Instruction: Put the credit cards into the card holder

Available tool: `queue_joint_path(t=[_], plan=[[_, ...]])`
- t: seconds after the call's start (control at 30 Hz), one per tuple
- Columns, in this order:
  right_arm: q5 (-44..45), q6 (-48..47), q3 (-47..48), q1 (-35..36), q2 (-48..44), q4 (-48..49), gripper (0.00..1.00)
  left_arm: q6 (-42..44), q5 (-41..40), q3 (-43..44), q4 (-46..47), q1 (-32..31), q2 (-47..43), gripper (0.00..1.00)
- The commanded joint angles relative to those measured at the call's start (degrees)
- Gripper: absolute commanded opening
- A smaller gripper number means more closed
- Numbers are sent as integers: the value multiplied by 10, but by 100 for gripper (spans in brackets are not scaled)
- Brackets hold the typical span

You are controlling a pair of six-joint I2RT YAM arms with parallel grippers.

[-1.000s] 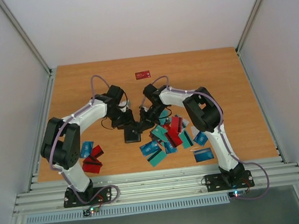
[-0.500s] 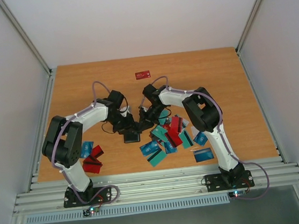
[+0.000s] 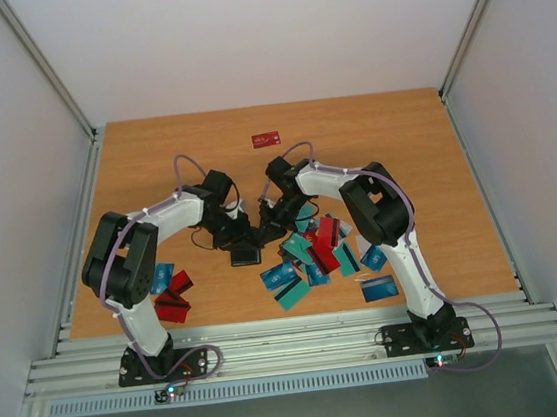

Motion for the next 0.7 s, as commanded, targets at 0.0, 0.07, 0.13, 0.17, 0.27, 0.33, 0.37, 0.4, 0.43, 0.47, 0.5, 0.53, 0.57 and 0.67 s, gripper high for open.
queue_joint_path(t=[0.0,0.07,0.13,0.17,0.27,0.33,0.37,0.4,0.43,0.47,0.5,0.53,0.57,0.67], plan=[[55,10,-8,9,32,10,7,-4,-3,-1,21,-3,16,13],[55,10,-9,9,30,9,7,-3,-11,0,21,-3,15,6],[56,8,-10,9,26,7,7,-1,-19,0,21,-3,10,0],[58,6,-10,8,22,3,7,-1,-22,-1,21,-3,7,0],[61,-4,-9,1,-1,-6,7,3,-26,2,15,-3,2,0],[47,-7,-9,-7,-21,-2,8,6,-24,4,9,-3,0,0],[36,-7,-5,-10,-29,1,9,8,-23,5,7,-3,-1,0],[18,-6,0,-13,-36,6,11,10,-23,6,6,-3,-2,0],[7,-6,8,-15,-40,8,11,11,-22,6,4,-3,-3,0],[-3,-5,17,-16,-41,9,12,14,-21,7,3,-3,-4,0],[-15,-2,27,-16,-40,10,12,15,-19,7,2,-3,-4,0],[-25,4,34,-16,-39,16,12,16,-18,8,1,-3,-4,0],[-33,12,39,-16,-36,24,12,17,-17,9,1,-3,-5,0],[-37,29,51,-16,-22,38,13,18,-13,12,-1,-3,-6,0]])
